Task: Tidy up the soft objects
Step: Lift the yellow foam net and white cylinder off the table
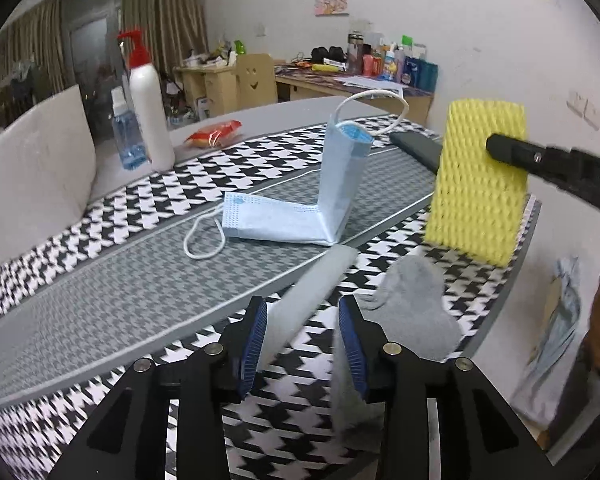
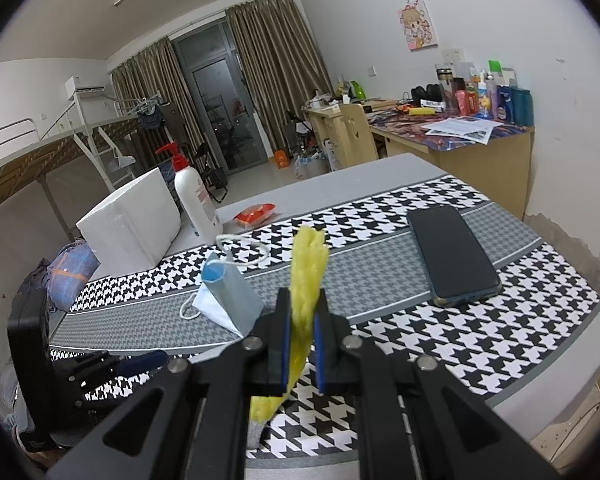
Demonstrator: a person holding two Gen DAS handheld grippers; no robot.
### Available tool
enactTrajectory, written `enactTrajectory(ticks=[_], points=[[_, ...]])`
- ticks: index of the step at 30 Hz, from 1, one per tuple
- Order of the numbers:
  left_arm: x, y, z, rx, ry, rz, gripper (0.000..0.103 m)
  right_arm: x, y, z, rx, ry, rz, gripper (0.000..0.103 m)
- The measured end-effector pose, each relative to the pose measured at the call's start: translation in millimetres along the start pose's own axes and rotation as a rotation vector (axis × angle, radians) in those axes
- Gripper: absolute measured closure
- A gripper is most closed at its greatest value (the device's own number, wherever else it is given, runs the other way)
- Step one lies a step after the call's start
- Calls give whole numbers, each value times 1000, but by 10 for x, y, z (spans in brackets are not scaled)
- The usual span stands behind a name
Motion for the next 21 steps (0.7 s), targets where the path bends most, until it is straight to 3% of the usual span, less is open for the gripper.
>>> enactTrajectory(ticks=[6, 17, 21], points=[[-29, -155, -94, -10, 1, -52, 64, 0, -14, -4, -2, -1, -2, 90], [52, -301, -102, 18, -119, -72, 64, -10, -9, 6, 4, -10, 2, 90], [95, -329, -197, 44, -110, -73, 82, -5, 20, 15, -2, -15, 10, 90]])
Point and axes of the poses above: each gripper's, at about its wrist camera, not at the fingertips, and y roughly against the way its jaws point, z to its right, x to its top, the point moved 1 cm from there along -y, roughly the way its jaws point, and after that the axes turned 1 degree about -z, right-handed, at the moved point
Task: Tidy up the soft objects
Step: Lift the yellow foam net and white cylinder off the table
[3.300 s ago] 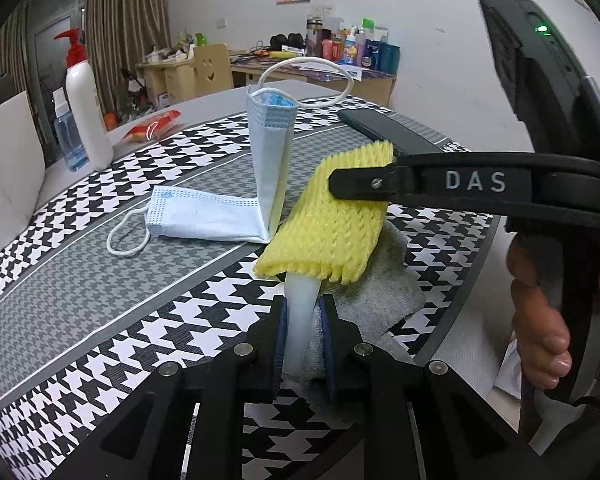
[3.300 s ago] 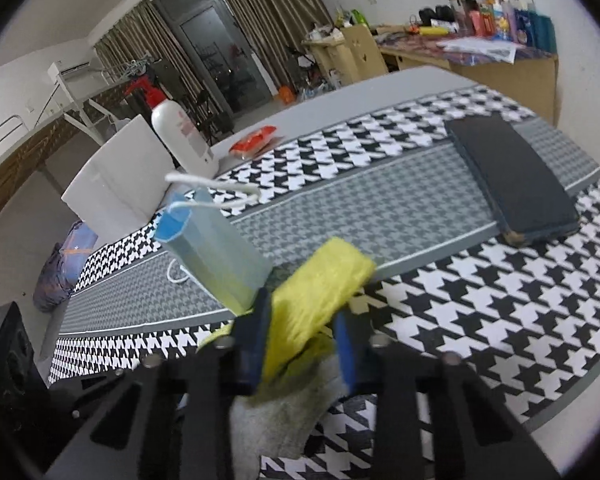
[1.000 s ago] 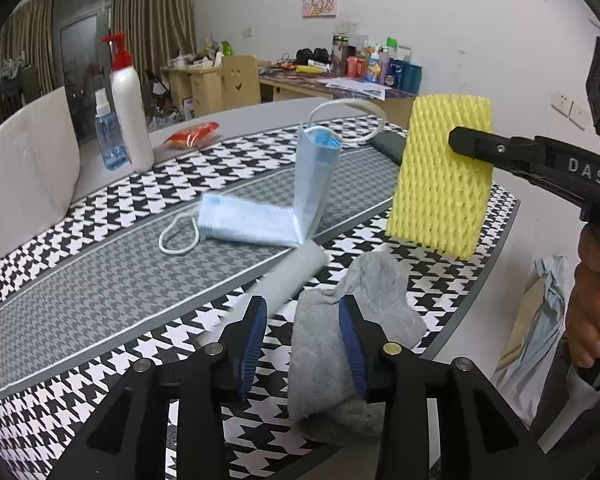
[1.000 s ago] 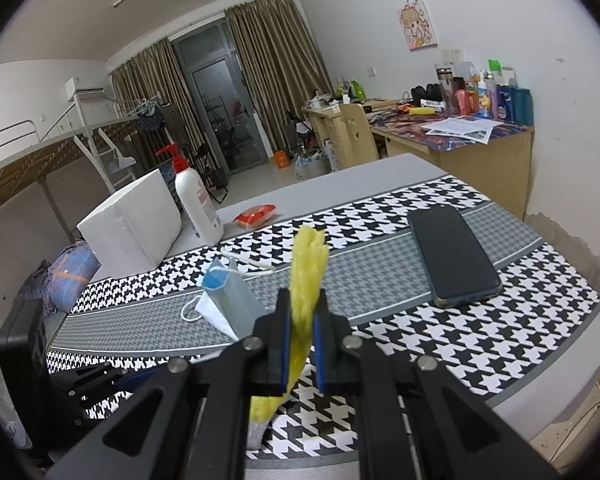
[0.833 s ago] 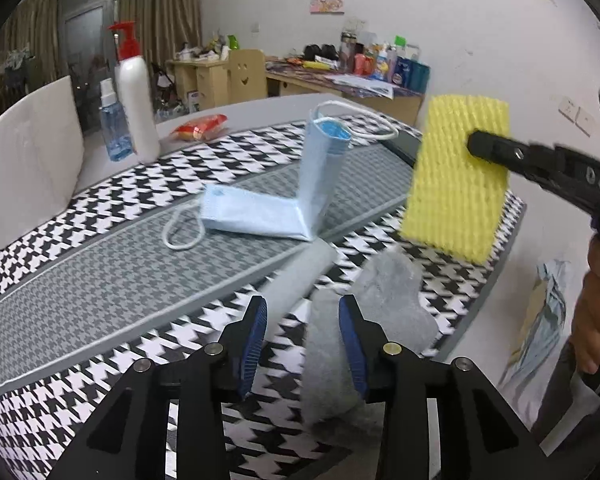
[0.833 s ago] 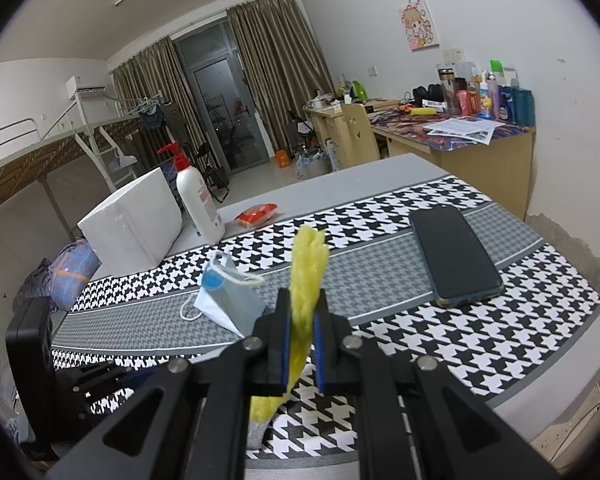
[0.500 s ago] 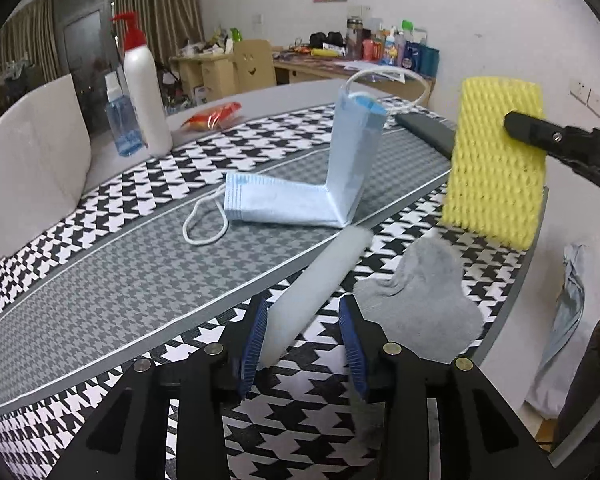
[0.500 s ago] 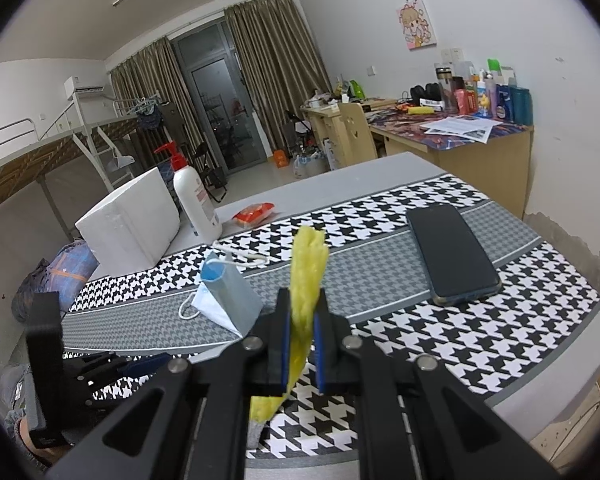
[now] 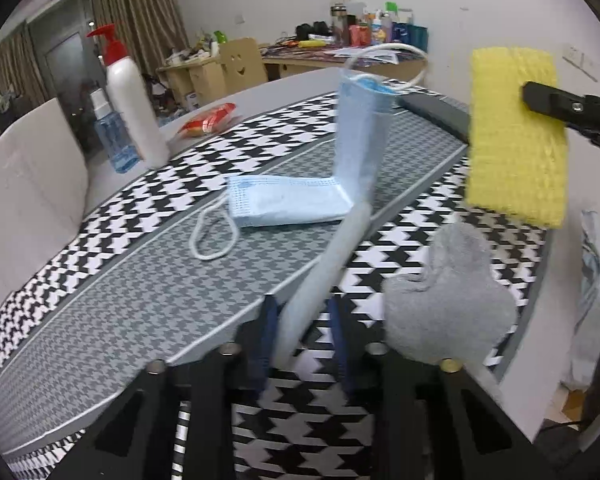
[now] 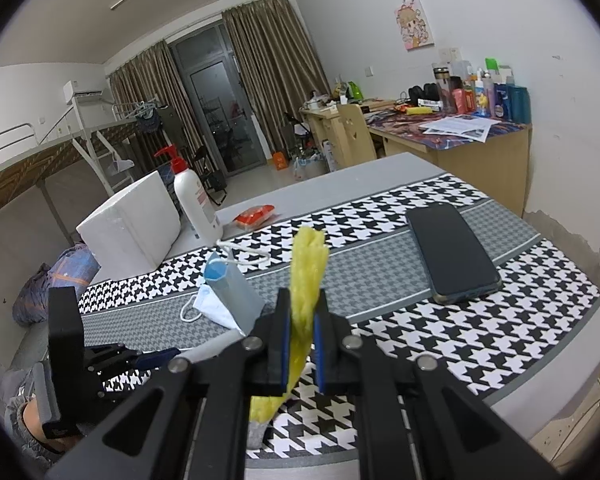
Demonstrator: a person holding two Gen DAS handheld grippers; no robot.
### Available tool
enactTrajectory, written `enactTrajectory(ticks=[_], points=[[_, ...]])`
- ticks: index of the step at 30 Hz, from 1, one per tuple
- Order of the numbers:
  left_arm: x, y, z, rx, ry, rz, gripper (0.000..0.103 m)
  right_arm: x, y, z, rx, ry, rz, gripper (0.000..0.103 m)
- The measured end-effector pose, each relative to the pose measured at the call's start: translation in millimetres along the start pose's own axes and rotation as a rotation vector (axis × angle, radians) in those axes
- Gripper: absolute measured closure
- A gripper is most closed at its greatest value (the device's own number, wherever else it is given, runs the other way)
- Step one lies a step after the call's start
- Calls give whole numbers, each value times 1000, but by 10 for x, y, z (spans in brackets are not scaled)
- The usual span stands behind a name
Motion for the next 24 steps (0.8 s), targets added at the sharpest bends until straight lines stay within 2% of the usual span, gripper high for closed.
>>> enactTrajectory(ticks=[4, 7, 24], points=[[17, 36, -57, -14, 6, 6, 92, 16, 37, -4, 0, -3, 11, 90], [-15, 92, -81, -32, 14, 11, 94, 36, 66, -38, 2, 2, 22, 90], [-79, 677, -176, -86, 46, 131, 94, 107, 150, -318, 22, 43, 68, 90]])
Point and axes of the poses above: each gripper's, at about its wrist camera, not at the fingertips, and y roughly against the way its jaws point, z to its right, x to its top, the point moved 1 cm from there along -y, roughly the way its jaws point, and after that the axes turned 1 degree about -z, right-handed, at the moved point
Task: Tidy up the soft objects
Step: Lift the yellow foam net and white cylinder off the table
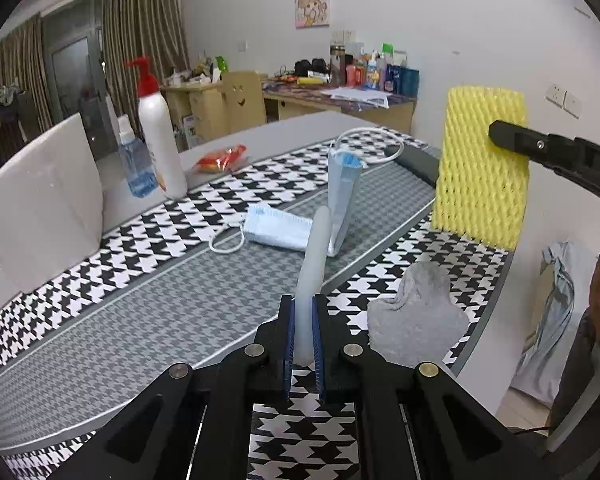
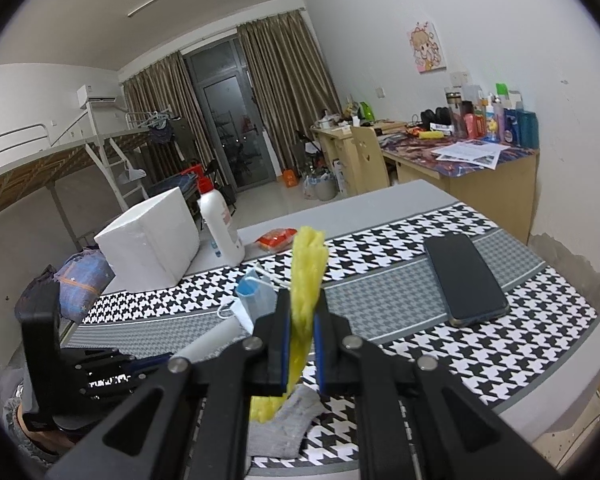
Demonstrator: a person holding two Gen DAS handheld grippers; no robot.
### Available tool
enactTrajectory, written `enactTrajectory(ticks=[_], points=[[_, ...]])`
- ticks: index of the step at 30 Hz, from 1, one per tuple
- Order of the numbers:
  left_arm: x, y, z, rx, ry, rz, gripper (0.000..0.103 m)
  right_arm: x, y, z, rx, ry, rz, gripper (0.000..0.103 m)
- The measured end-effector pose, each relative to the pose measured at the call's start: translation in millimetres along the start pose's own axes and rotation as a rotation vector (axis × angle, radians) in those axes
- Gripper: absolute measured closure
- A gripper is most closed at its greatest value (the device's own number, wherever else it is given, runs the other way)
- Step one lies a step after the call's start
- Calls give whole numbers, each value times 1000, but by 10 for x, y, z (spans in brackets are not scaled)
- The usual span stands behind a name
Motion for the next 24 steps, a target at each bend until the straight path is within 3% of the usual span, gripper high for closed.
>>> enactTrajectory(ticks=[24], points=[[125, 521, -377, 29, 29, 150, 94, 75, -7, -586, 35, 93, 74, 90]])
Point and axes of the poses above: each gripper's, at about its wrist camera, not at the fingertips, and y roughly against the way its jaws point, z to its right, x to its top, the point moved 1 cm from there along -y, roughly the way its jaws point, and after that the axes turned 1 degree about -z, right-handed, at the moved point
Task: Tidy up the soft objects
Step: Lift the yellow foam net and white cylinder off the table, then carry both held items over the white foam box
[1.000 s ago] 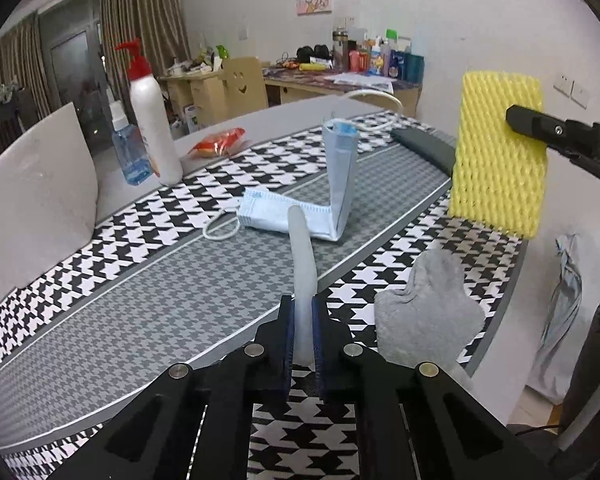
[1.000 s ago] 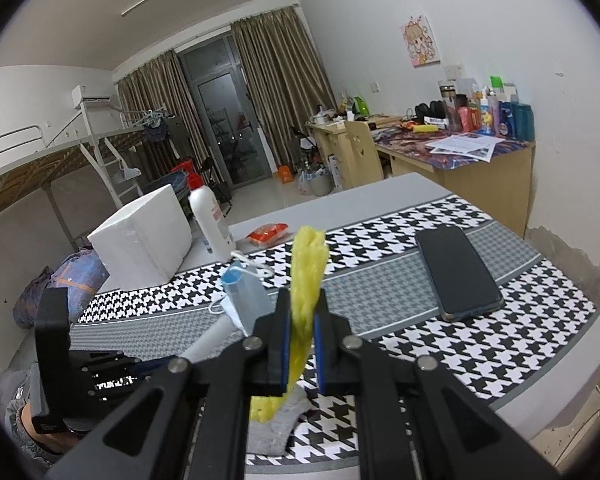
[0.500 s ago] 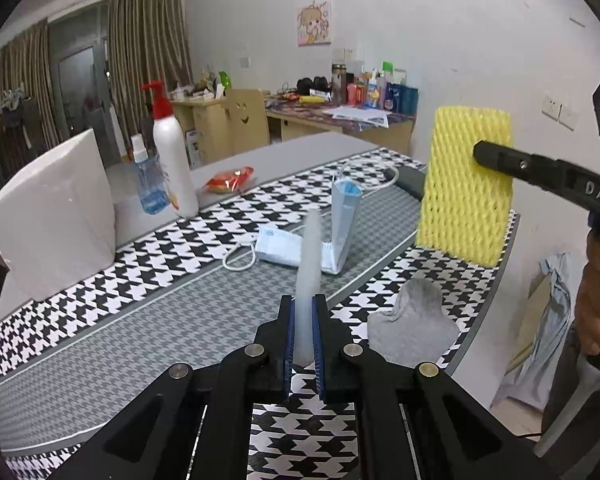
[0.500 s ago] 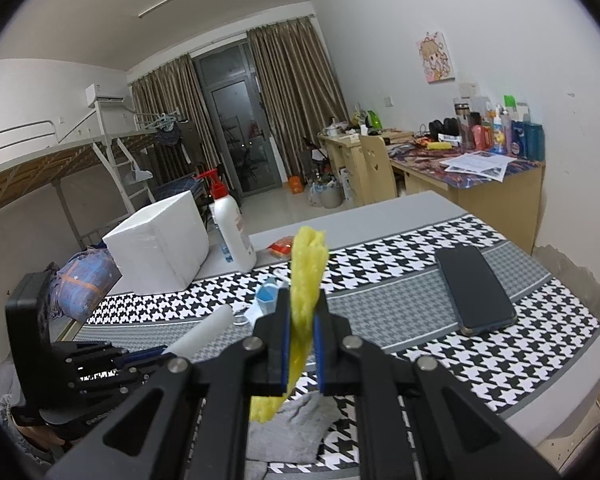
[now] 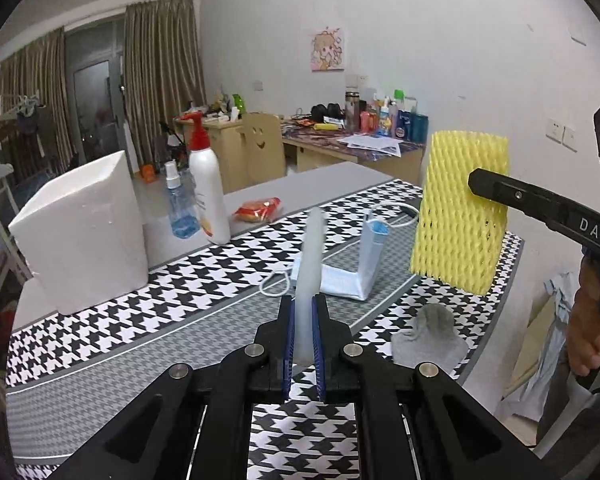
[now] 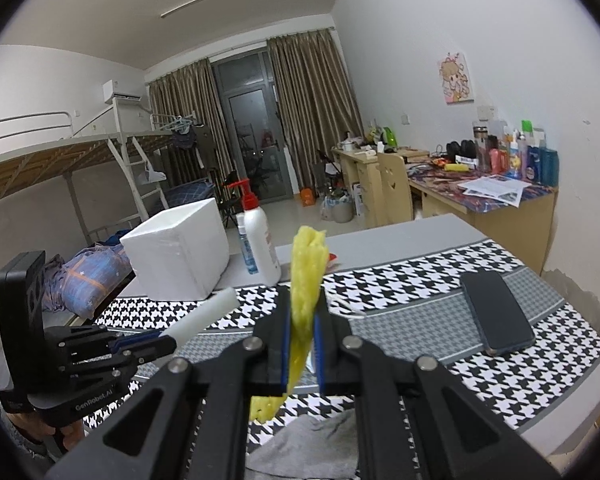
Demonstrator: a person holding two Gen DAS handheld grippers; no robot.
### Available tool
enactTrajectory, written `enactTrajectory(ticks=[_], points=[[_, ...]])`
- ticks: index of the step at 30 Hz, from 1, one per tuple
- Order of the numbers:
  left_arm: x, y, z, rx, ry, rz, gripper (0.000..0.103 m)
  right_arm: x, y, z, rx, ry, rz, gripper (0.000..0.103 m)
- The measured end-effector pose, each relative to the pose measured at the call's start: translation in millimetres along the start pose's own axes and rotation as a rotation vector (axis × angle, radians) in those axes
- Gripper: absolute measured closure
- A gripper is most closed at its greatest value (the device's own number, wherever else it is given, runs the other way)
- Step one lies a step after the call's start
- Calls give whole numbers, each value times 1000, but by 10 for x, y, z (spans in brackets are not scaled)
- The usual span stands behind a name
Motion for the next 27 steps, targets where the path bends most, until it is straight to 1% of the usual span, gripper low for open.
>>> enactTrajectory(ticks=[4, 12, 22, 27], points=[[30, 58, -101, 25, 9, 15, 94, 28, -58, -93, 10, 18, 9, 90], [97, 177, -276, 59, 23, 50, 94, 126, -212, -226, 44, 29, -7, 90], [207, 297, -526, 104, 68, 96, 94, 246, -371, -478, 86, 81, 5, 90], [256, 342, -617, 128, 73, 117, 94, 310, -446, -592, 98, 111, 12, 90]])
Point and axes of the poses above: each gripper's, at about its wrist camera, not at the fingertips, and y roughly against the way its jaws point, z to its right, x to its top, the point moved 1 cm from there along -y, roughly the way its jaws point, and after that the axes turned 1 degree about -z, right-handed, at the moved point
